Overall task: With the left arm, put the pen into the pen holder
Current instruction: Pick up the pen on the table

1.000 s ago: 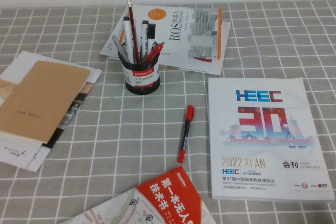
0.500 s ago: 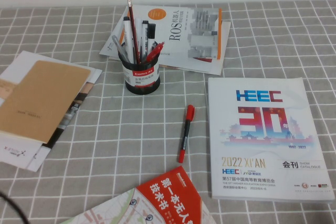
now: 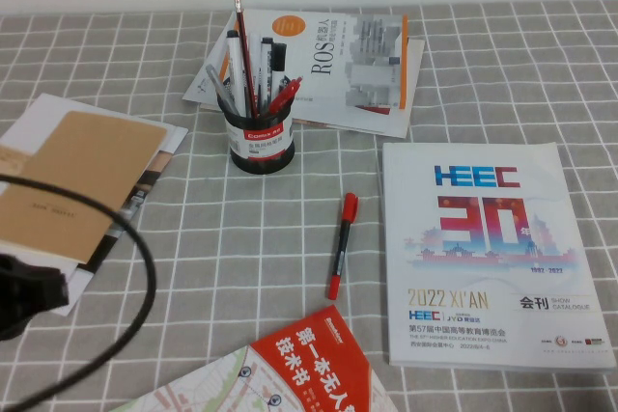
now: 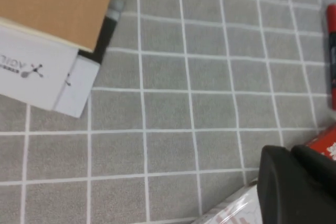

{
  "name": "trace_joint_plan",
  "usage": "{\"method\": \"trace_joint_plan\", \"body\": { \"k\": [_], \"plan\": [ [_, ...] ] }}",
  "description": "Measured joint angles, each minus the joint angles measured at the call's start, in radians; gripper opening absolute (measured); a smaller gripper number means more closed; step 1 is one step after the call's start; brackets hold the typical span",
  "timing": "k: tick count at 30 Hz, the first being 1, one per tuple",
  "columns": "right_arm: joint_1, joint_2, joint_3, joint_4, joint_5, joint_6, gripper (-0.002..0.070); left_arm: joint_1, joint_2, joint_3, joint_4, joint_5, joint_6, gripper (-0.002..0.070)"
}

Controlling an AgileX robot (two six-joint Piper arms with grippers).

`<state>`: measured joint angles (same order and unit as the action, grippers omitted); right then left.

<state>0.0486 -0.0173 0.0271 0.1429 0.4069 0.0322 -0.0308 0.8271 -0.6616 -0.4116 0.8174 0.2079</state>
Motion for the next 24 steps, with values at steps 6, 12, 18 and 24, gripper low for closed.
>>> {"method": "trace_joint_plan", "body": {
  "k": [6, 12, 18, 24],
  "plan": [
    [0.0, 0.0, 0.0, 0.0, 0.0, 0.0, -0.0013, -0.074, 0.155, -0.035, -0.006, -0.02, 0.025, -0.0002],
    [0.0, 0.0, 0.0, 0.0, 0.0, 0.0, -0.0013, -0.296, 0.33, -0.111, 0.011, -0.106, -0.037, -0.0002],
    [0.0, 0.0, 0.0, 0.0, 0.0, 0.0, -0.0013, -0.49, 0.554, -0.263, 0.116, -0.12, -0.152, -0.0002],
    [0.0, 0.0, 0.0, 0.0, 0.0, 0.0, -0.0013, -0.607, 0.768, -0.469, 0.14, -0.088, -0.174, -0.0002]
  ]
}}
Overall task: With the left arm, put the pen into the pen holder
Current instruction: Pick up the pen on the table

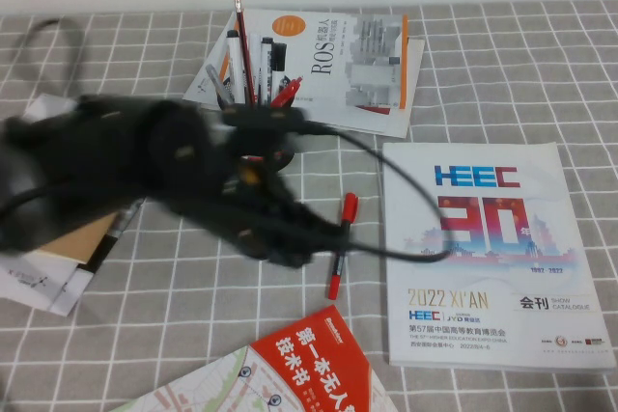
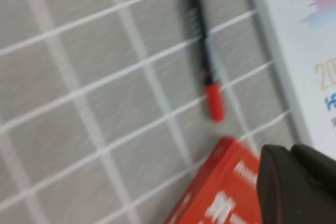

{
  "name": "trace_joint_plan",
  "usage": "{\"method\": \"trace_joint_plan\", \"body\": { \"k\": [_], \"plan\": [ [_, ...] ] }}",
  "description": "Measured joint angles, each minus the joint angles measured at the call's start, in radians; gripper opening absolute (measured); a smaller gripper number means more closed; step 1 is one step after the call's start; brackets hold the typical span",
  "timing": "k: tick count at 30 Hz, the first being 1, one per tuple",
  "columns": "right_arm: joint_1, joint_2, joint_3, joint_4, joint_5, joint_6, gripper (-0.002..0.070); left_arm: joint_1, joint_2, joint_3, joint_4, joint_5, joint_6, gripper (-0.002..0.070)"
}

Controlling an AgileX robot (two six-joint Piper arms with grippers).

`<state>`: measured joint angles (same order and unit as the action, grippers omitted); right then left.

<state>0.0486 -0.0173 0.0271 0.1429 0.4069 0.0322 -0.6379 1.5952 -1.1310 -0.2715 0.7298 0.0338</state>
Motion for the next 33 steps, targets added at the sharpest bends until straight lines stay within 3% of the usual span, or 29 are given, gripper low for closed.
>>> {"method": "trace_joint_plan", "body": {
  "k": [6, 13, 16, 19, 21, 25, 33],
  "plan": [
    [0.0, 0.0, 0.0, 0.0, 0.0, 0.0, -0.0013, -0.061, 0.192, -0.211, 0.087, 0.108, -0.063, -0.0002],
    [0.0, 0.0, 0.0, 0.0, 0.0, 0.0, -0.0013, -0.072, 0.35, -0.408, 0.161, 0.249, -0.087, 0.0008],
    [0.0, 0.0, 0.0, 0.0, 0.0, 0.0, -0.0013, -0.072, 0.408, -0.472, 0.167, 0.292, -0.063, 0.007],
    [0.0, 0.0, 0.0, 0.0, 0.0, 0.0, -0.0013, -0.072, 0.468, -0.542, 0.187, 0.317, -0.062, 0.0201],
    [0.0, 0.0, 0.0, 0.0, 0.0, 0.0, -0.0013, -0.072, 0.5, -0.578, 0.214, 0.342, -0.089, 0.0242],
    [0.0, 0.0, 0.0, 0.0, 0.0, 0.0, -0.0013, -0.072, 0.579, -0.658, 0.278, 0.406, -0.142, 0.0272],
    [0.0, 0.0, 0.0, 0.0, 0.0, 0.0, -0.0013, -0.066, 0.649, -0.723, 0.281, 0.443, -0.146, 0.0277]
  ]
}}
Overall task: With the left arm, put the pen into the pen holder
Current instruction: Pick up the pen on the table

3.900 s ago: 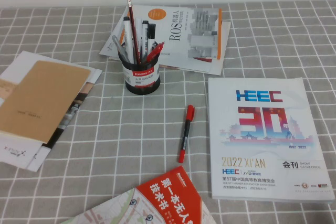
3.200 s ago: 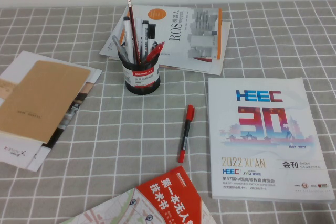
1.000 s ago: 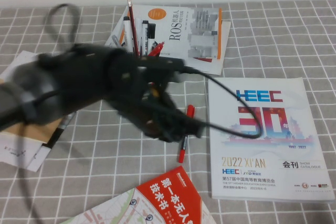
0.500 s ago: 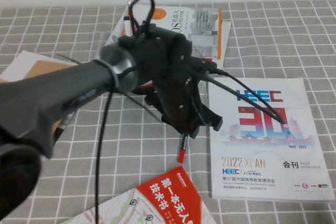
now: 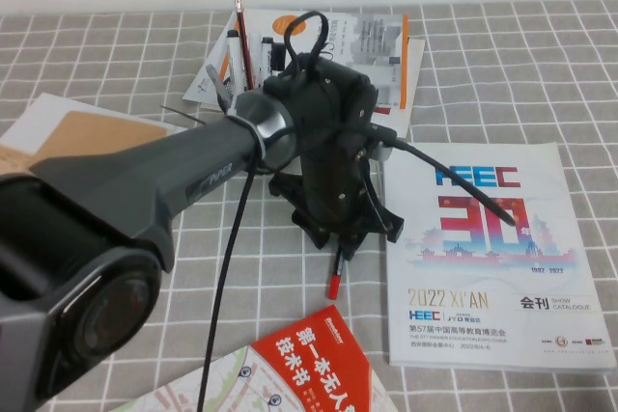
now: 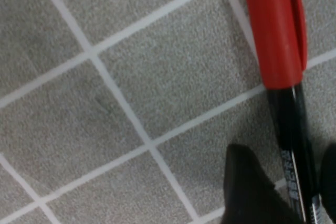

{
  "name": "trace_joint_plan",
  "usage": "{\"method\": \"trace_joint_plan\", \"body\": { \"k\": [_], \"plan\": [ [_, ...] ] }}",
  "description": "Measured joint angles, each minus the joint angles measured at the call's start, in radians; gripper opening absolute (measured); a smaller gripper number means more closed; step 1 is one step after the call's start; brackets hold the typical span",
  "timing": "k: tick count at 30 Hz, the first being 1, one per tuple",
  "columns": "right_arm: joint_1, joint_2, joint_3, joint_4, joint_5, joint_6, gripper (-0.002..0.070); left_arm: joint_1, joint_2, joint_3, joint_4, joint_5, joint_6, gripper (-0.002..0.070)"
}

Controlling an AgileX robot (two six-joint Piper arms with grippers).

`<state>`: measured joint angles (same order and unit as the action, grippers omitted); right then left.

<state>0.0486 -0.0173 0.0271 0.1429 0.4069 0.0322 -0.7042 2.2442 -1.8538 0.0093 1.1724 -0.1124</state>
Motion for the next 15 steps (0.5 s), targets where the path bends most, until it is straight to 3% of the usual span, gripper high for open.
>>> {"method": "trace_joint_plan", "body": {
  "k": [5, 11, 15],
  "plan": [
    [0.0, 0.0, 0.0, 0.0, 0.0, 0.0, -0.0013, 0.025, 0.002, -0.009, -0.062, 0.01, 0.038, 0.0261],
    [0.0, 0.0, 0.0, 0.0, 0.0, 0.0, -0.0013, 0.045, 0.002, -0.009, -0.087, 0.014, 0.099, 0.0062],
    [0.0, 0.0, 0.0, 0.0, 0.0, 0.0, -0.0013, 0.045, 0.002, -0.009, -0.087, 0.018, 0.112, 0.0059]
  ]
}}
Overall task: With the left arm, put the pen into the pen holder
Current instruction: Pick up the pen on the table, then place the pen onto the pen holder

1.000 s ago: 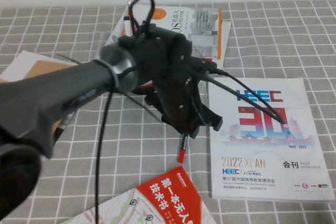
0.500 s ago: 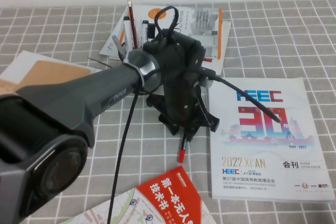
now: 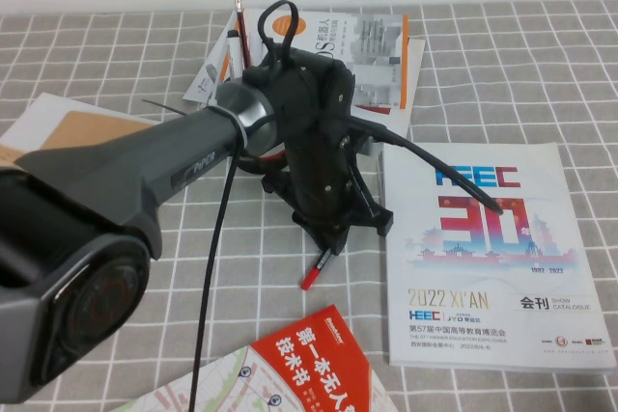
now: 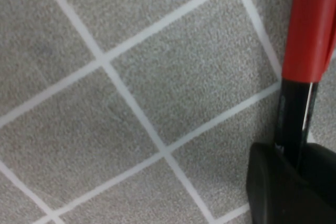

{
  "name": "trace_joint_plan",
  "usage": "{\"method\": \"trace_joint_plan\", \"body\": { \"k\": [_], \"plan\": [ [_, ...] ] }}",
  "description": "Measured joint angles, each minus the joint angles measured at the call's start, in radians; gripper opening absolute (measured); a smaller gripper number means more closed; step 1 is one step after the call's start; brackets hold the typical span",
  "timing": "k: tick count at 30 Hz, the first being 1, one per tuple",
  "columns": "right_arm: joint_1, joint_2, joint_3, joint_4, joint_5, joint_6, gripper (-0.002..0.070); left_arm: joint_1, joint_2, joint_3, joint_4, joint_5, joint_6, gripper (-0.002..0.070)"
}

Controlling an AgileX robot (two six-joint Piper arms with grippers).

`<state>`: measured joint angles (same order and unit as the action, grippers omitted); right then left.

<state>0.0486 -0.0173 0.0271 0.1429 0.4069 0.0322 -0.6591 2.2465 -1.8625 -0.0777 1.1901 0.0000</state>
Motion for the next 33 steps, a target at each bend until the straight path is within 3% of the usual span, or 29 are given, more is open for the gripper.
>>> {"method": "trace_joint_plan", "body": {
  "k": [8, 17, 21, 27, 33],
  "plan": [
    [0.0, 0.0, 0.0, 0.0, 0.0, 0.0, -0.0013, -0.002, -0.074, 0.0, 0.038, -0.014, 0.013, 0.0059],
    [0.0, 0.0, 0.0, 0.0, 0.0, 0.0, -0.0013, -0.002, -0.394, 0.155, 0.067, -0.174, 0.026, 0.0059],
    [0.0, 0.0, 0.0, 0.0, 0.0, 0.0, -0.0013, -0.002, -0.516, 0.319, 0.12, -0.332, 0.0, 0.0058],
    [0.0, 0.0, 0.0, 0.0, 0.0, 0.0, -0.0013, 0.005, -0.677, 0.606, 0.227, -0.724, -0.096, 0.0058],
    [0.0, 0.0, 0.0, 0.0, 0.0, 0.0, -0.0013, 0.091, -0.727, 0.784, 0.248, -1.09, -0.137, 0.0058]
  ]
}}
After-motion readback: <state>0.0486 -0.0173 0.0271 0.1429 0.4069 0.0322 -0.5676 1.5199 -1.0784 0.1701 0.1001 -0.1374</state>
